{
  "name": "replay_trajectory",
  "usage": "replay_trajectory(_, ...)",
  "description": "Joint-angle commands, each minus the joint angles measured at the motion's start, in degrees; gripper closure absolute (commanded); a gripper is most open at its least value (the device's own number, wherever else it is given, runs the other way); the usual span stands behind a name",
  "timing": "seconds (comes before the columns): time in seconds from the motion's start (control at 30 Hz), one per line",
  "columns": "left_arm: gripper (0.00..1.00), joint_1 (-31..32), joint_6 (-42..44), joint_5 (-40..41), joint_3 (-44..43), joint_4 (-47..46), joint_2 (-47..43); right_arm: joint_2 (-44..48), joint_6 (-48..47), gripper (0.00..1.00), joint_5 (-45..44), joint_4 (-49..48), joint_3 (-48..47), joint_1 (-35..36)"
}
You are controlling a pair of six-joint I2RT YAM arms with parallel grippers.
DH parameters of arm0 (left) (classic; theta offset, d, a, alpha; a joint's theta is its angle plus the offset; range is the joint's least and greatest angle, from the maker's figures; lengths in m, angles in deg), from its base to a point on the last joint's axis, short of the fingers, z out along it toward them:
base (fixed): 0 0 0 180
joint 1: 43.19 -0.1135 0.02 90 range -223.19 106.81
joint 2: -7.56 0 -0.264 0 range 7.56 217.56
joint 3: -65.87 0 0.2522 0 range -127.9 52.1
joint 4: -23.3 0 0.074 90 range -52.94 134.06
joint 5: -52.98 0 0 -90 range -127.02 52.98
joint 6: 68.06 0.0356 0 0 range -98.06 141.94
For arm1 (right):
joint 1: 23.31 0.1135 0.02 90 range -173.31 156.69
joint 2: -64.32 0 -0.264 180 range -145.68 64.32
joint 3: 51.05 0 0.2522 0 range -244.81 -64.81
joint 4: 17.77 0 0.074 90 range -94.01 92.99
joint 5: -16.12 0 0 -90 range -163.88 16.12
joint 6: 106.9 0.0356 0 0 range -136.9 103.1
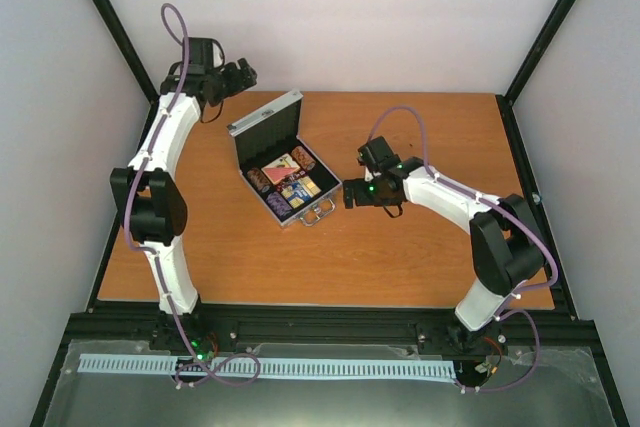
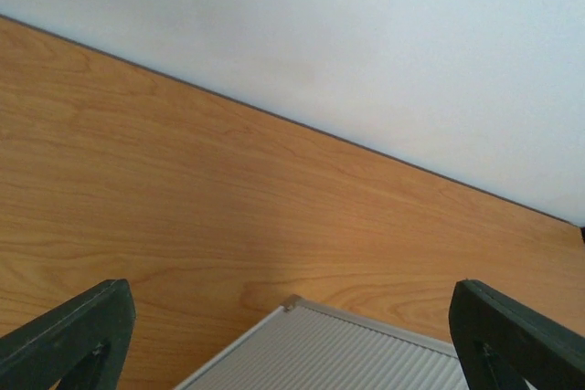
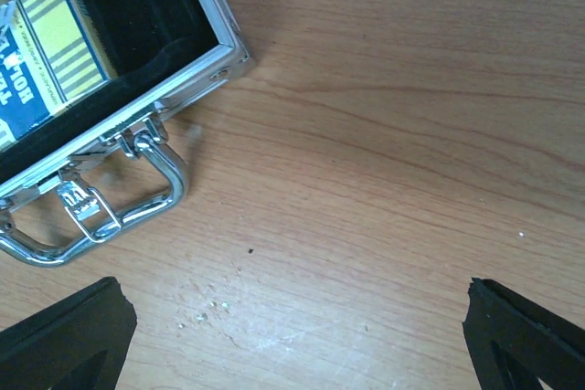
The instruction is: Pack up texas hold em set
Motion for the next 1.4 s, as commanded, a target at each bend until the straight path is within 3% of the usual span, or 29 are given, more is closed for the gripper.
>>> replay_trajectory(0.0, 0.03, -0.3, -1.95, -5.07, 1.5, -1.99, -0.68, 1.2, -1.57, 0.0, 1.71, 0.48, 0.97, -1.62)
replay_trajectory(0.3, 0.02, -0.31, -2.56, -13.37, 10.98, -2.27, -6.89, 2.54, -2.01, 0.0, 2.84, 0.28, 2.63, -3.06)
replay_trajectory(1.1, 0.02, -0.15, -7.3, -22.62, 28.37, -6.74, -19.49, 6.05, 0.9, 0.0, 2.55, -0.27, 5.74, -3.07)
replay_trajectory(1.37, 0.0, -0.11, -6.45, -25.67, 27.94, -5.82, -20.76, 8.17, -1.48, 0.0, 11.34, -3.26, 7.19, -3.07)
